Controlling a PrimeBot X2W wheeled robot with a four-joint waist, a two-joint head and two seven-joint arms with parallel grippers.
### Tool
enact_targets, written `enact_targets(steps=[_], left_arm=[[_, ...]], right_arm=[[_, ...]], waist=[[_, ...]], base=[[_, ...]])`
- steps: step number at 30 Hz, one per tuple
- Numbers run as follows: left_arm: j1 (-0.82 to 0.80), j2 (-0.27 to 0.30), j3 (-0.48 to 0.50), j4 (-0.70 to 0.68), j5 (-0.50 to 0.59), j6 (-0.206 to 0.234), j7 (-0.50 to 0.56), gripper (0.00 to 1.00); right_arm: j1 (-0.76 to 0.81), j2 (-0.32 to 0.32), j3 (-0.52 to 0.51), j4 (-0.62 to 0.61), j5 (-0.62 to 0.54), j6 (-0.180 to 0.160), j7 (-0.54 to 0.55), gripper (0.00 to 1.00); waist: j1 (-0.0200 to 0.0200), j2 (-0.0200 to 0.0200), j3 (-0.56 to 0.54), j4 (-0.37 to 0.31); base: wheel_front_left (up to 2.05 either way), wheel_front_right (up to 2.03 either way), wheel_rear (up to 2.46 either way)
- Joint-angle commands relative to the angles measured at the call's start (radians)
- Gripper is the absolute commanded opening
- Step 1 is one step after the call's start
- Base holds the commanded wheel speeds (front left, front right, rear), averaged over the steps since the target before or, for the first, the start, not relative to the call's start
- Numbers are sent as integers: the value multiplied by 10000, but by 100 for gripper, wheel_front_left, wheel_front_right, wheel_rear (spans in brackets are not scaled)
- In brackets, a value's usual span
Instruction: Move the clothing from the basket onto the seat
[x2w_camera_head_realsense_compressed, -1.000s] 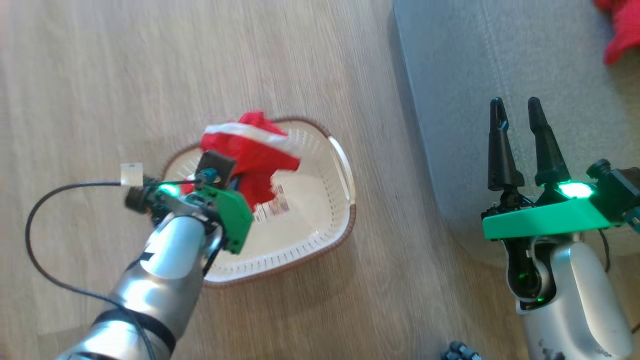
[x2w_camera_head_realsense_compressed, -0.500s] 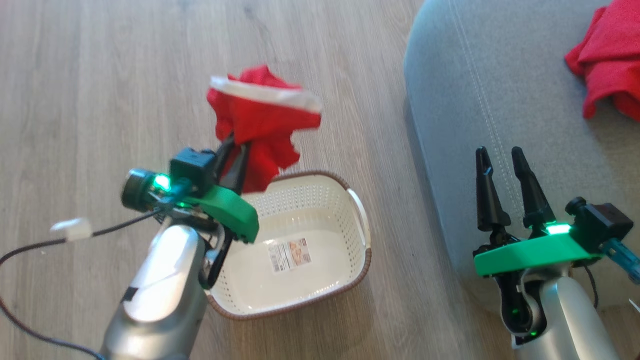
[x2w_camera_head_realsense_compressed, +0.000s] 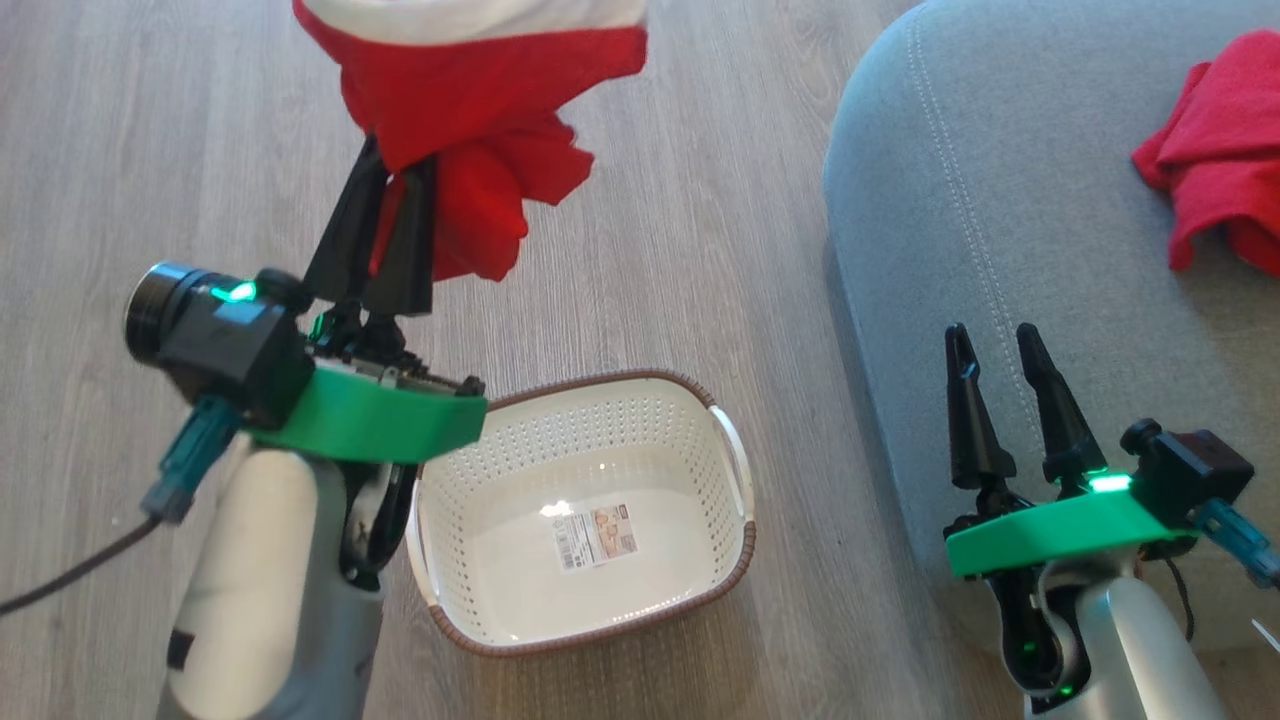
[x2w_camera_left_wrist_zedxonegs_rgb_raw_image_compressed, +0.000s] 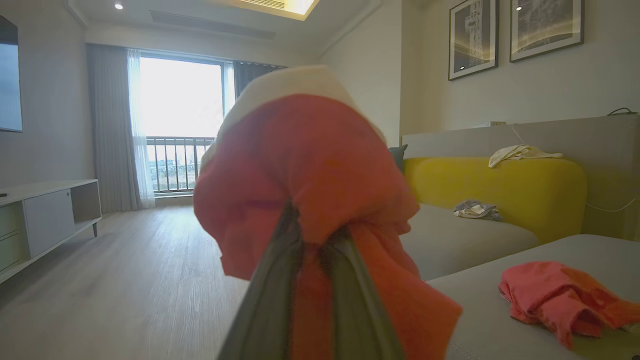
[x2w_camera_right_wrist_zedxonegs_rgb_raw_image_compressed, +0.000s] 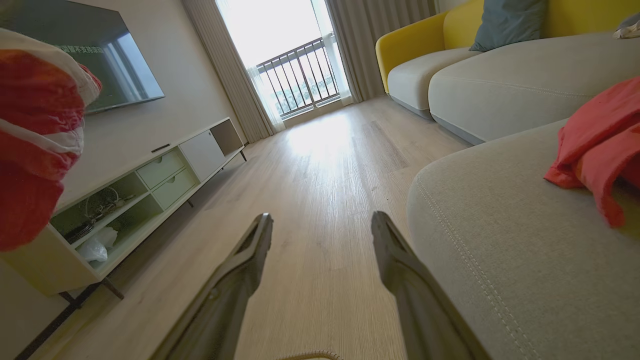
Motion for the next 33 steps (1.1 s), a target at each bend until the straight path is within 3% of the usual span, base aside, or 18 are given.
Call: enact_targets(steps=[1, 8, 18, 33], left_arm=[[-73, 85, 240, -484, -53, -86, -62, 0], [400, 82, -662, -982, 192, -439, -62, 0], [986, 81, -2279, -551, 382, -770, -62, 0], [957, 80, -2321, -461, 364, -613, -62, 0]], right_arm=[[-111, -56, 200, -344, -64, 0, -65, 100], [72, -56, 85, -320, -14, 0, -65, 100], [188, -56, 4, -322, 65, 0, -65, 100], [223, -56, -11, -296, 22, 0, -65, 100]], waist=[[1, 0, -9, 10], [1, 0, -106, 58], [1, 0, -161, -5], [1, 0, -253, -67]], base=[[0, 0, 0], [0, 0, 0], [0, 0, 0], [0, 0, 0]])
